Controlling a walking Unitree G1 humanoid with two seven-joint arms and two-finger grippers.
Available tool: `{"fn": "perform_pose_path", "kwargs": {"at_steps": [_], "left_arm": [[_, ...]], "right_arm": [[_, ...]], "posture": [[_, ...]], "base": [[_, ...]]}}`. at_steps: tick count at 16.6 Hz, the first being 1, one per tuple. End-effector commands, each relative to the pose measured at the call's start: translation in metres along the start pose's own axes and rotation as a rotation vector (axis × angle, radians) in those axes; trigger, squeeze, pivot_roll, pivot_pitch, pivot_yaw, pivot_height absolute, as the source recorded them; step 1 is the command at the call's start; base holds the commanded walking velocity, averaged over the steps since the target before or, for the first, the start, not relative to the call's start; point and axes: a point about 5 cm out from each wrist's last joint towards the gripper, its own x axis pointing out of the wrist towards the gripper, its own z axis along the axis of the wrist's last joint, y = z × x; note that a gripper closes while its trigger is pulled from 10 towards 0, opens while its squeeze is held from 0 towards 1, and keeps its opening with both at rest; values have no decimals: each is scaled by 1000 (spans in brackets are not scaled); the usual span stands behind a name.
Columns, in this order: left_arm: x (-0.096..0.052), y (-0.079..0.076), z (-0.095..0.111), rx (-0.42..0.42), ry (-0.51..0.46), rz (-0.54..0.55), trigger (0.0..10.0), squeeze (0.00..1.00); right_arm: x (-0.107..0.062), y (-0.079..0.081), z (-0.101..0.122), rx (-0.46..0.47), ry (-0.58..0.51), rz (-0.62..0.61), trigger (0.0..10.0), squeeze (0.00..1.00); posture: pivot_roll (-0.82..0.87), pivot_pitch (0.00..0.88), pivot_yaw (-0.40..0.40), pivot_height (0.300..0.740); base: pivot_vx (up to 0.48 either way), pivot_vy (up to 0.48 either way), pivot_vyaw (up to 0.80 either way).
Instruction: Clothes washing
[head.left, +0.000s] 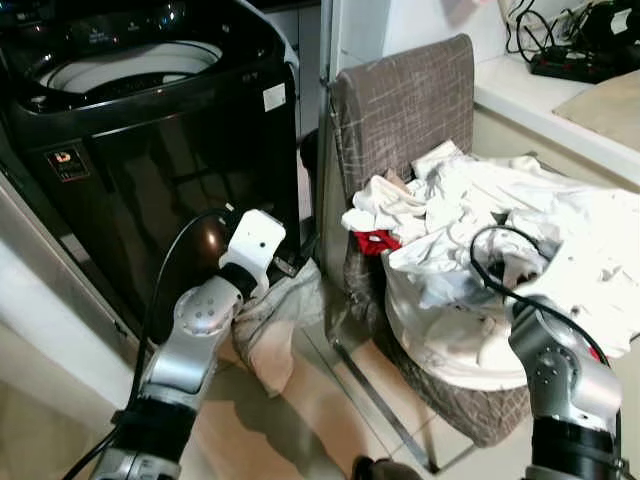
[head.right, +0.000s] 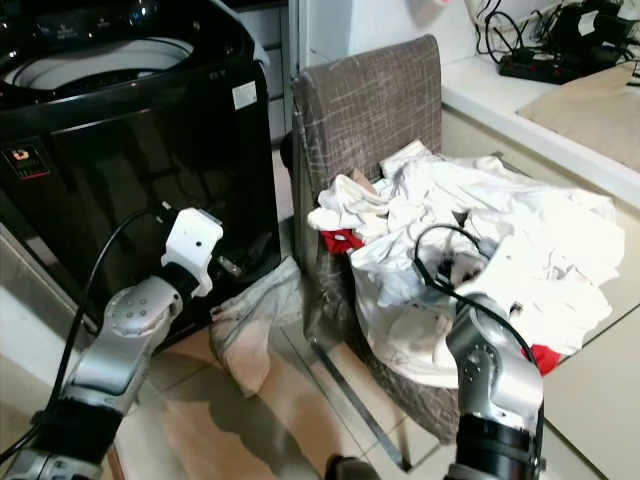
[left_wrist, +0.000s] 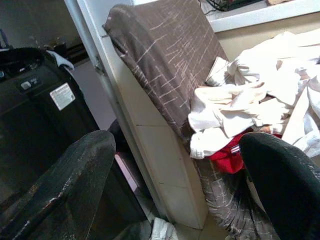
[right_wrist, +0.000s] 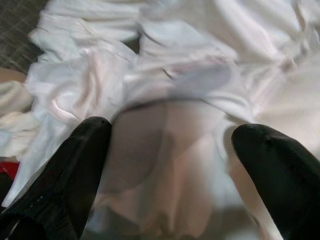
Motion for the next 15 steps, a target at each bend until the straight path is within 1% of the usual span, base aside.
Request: {"fn": "perform_pose_path", "kwargs": {"at_steps": [1,3,5,7,8,9,10,11,12,14,15], "left_arm": [[-2,4,2,1,-4,1,10000,0],[-2,6,4,6,-6,5,10000,0],[-1,8,5,6,-8,10,10000,0],[3,6,6,4,-10,10,10000,0],[5,6,7,2,-14,9,10000,0],[8,5,10,-3,-28,14,10000,0],[9,5,11,-3,-31,18,10000,0],[9,6,11,-5,-34,29,10000,0],[9,6,11,-6,-34,37,10000,0],[9,7,11,-8,-36,44,10000,0],[11,5,10,-11,-35,51,10000,0]], "right_arm": [[-3,-3,4,18,5,-28,10000,0],[7,-7,-3,-11,22,-47,10000,0],[26,-10,-4,-56,14,-50,10000,0],[44,-10,-12,-98,55,-47,10000,0],[47,-13,-14,-101,60,-68,10000,0],[54,-13,-16,-111,61,-86,510,0],[56,-8,-15,-114,46,-65,510,0],[59,4,-7,-137,2,-23,0,0],[61,13,-4,-158,-20,5,0,0],[63,20,-3,-182,-33,32,0,0],[64,31,-3,-203,-48,78,0,0]], "posture": [[-120,5,20,736],[-117,0,21,736],[-121,0,28,736],[-124,2,36,736],[-122,2,34,736],[-113,0,28,736],[-113,0,28,736],[-107,0,19,736],[-106,0,16,736],[-106,0,16,736],[-107,0,11,736]], "base": [[0,0,0],[0,0,0],[0,0,0],[0,0,0],[0,0,0],[0,0,0],[0,0,0],[0,0,0],[0,0,0],[0,0,0],[0,0,0]]}}
